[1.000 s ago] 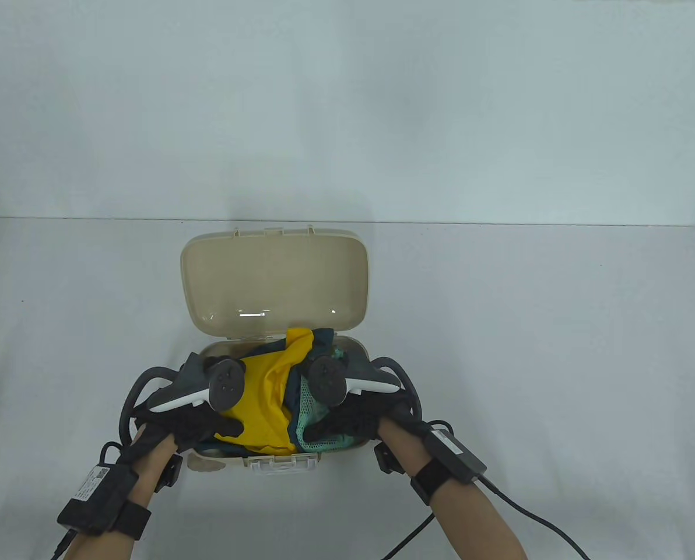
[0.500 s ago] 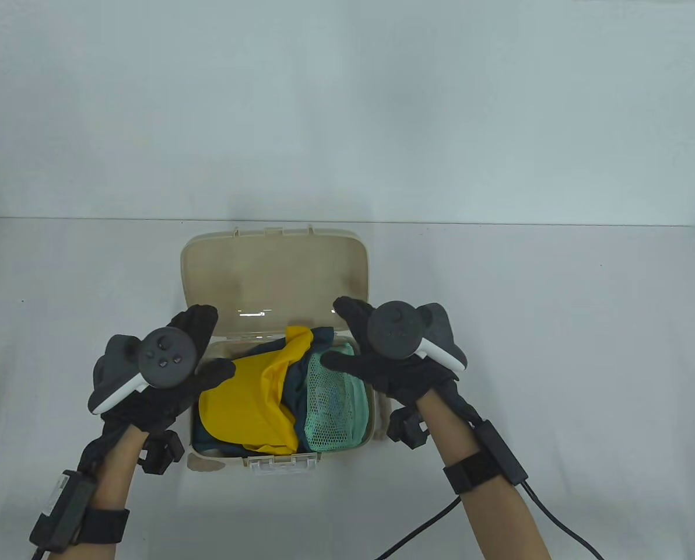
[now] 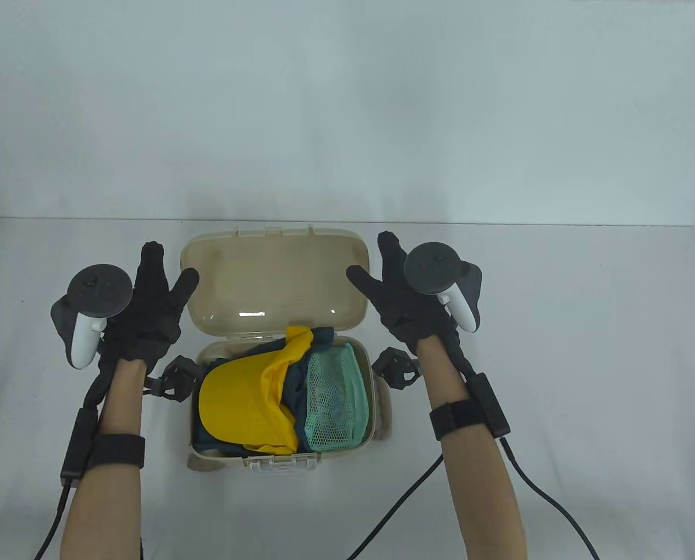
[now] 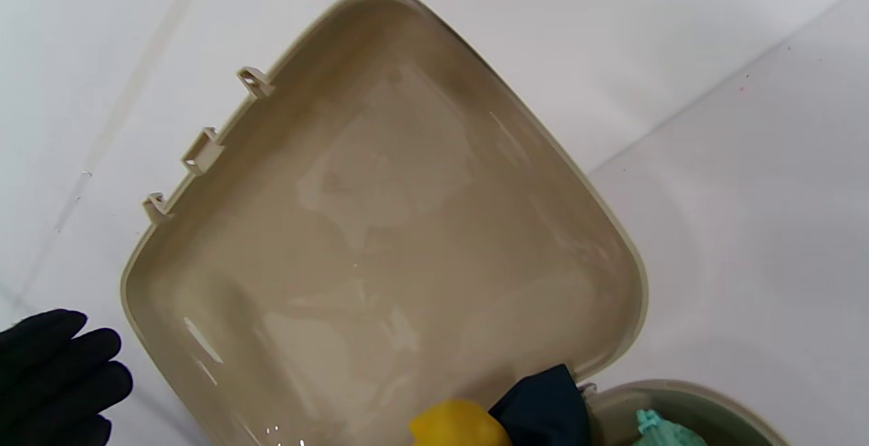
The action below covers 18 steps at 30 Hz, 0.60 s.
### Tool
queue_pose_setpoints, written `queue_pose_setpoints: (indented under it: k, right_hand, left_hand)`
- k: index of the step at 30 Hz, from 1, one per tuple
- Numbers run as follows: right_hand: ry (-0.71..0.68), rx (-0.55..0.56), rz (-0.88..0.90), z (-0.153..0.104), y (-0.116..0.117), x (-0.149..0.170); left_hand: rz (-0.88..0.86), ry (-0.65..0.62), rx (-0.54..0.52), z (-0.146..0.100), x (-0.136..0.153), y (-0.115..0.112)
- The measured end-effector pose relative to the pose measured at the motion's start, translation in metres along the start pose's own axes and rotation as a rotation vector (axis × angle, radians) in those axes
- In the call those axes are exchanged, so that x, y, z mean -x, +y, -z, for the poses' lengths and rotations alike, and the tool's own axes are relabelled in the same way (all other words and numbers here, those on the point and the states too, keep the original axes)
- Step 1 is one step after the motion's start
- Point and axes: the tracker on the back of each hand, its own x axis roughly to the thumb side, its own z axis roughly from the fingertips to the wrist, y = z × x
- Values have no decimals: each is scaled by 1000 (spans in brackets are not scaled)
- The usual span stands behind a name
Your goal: Pack suitcase
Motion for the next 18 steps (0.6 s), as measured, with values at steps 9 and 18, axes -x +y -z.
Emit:
queue_pose_setpoints:
  k: [9,18]
  right_hand:
    - [15,-90,-16,11,13,0]
    - [-78,-184,-76,-34,5,-2]
  left_hand:
    - [-38,-18,25,11,4,-13]
    - [48,-109,77,-35,4,6]
